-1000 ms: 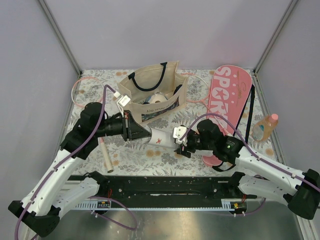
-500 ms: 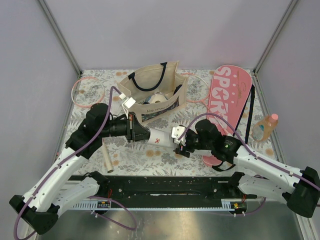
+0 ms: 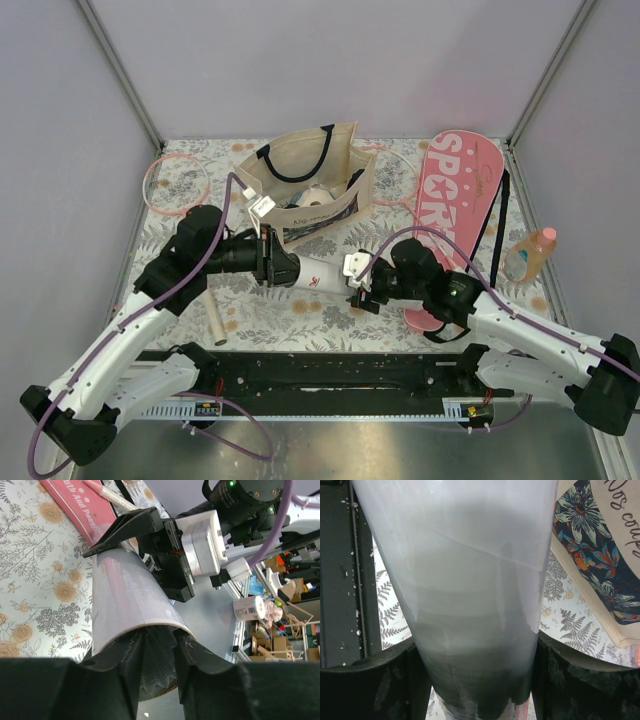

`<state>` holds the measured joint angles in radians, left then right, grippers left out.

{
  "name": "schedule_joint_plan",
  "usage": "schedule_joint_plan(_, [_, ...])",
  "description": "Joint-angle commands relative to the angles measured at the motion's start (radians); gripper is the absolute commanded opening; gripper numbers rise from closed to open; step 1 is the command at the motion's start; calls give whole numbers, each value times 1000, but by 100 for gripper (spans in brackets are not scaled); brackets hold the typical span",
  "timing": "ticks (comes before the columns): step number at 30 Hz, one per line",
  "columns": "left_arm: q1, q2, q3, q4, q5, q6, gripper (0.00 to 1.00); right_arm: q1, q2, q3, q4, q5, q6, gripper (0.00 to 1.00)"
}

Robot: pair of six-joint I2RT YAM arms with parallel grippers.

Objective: Pack up the badminton gear

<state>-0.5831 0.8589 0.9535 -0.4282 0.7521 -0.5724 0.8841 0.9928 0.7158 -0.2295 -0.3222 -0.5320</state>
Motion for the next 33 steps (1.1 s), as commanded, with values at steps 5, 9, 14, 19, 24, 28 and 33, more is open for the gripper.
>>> schedule_joint_plan(5, [-3,-32,192,-202,-74,123,48,12,-54,-1,70,38,-29,63])
schedule_joint_plan(9, [-3,-9,278,-320,-160,157,52,13,-71,-18,74,37,-20,63])
schedule_joint_plan(14, [-3,-3,330,-351,-265,154,55,12,-89,-33,78,52,-7,63])
schedule_joint_plan(19, [9,2,344,-359,-569,196,63,12,-128,-52,91,57,26,63])
schedule_joint_plan(24, [132,64,331,-336,-809,183,66,12,-175,-72,93,60,32,63])
schedule_joint_plan(28, [333,147,245,-233,-788,141,66,12,-217,-75,91,57,33,64])
schedule_joint_plan(33, [543,346,278,-135,-637,135,65,12,-259,-70,91,45,49,64])
